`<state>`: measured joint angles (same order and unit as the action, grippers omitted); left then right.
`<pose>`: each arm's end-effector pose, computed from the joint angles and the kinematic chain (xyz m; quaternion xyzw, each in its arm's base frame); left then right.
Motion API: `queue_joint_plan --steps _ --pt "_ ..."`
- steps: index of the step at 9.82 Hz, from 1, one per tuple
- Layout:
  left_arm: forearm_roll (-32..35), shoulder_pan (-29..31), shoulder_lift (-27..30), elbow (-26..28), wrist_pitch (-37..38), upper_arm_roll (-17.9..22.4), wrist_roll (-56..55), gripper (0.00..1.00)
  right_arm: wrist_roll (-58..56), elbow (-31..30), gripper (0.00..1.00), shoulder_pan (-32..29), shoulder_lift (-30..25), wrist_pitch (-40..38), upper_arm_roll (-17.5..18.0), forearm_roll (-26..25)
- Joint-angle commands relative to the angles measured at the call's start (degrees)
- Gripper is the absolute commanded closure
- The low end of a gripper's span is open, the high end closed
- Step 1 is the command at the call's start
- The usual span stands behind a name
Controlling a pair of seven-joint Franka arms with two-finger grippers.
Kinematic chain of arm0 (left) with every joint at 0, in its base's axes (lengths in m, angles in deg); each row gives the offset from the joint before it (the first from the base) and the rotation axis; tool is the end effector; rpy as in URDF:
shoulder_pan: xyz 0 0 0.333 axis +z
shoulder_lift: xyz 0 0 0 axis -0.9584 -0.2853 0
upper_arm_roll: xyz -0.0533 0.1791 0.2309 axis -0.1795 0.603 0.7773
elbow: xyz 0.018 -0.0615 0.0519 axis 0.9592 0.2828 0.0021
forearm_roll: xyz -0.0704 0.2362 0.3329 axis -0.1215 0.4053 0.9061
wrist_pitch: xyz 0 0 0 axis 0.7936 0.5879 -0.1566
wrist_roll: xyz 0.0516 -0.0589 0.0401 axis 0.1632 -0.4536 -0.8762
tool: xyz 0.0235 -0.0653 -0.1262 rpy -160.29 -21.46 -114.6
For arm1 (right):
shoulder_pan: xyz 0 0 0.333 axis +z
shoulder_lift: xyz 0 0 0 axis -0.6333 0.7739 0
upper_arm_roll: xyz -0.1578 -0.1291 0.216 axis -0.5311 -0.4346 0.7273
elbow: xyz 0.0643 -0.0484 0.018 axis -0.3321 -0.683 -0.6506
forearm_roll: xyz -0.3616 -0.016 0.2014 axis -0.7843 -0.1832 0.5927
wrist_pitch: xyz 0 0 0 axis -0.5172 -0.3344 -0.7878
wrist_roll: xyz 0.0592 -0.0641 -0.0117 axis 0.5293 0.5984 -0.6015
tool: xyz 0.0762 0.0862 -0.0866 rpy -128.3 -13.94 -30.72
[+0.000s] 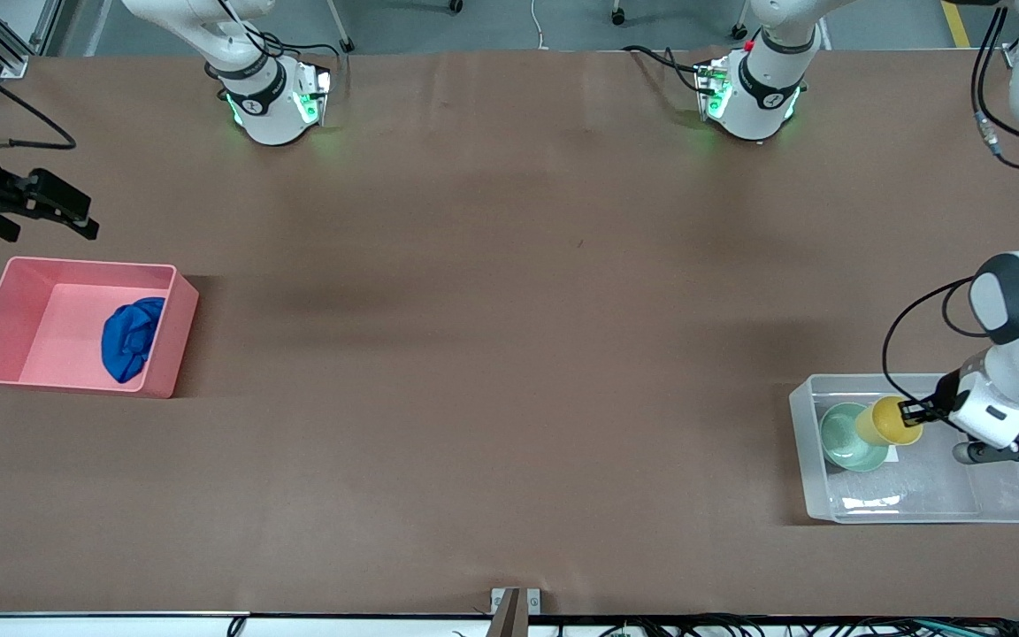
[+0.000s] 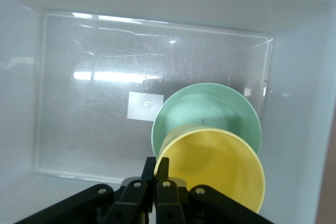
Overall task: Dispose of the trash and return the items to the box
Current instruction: 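Carry the yellow cup with the left gripper into the green bowl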
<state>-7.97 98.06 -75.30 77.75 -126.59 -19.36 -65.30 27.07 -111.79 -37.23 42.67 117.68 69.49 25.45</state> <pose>0.7052 0.0973 0.2195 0.9976 0.0534 0.0440 0.0025 0.5724 0.0044 0.5761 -0.9999 -0.0014 -0.0029 0.0118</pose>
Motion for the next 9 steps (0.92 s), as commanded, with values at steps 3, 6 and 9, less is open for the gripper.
queue_joint_plan --steps 3,6,9 --pt "0.8 0.1 -4.0 0.1 -2.4 -0.4 0.1 0.69 0.4 2.4 0.00 0.1 2.2 -1.2 -0.3 0.3" --pt "0.8 0.0 -1.4 -0.4 -2.0 -0.9 -0.3 0.00 0.3 1.7 0.00 0.1 2.1 -1.0 -0.5 0.4" --pt "0.8 -1.6 5.3 -0.6 3.6 -2.1 -0.6 0.00 0.2 1.7 0.00 0.0 2.2 -0.7 -0.4 0.4"
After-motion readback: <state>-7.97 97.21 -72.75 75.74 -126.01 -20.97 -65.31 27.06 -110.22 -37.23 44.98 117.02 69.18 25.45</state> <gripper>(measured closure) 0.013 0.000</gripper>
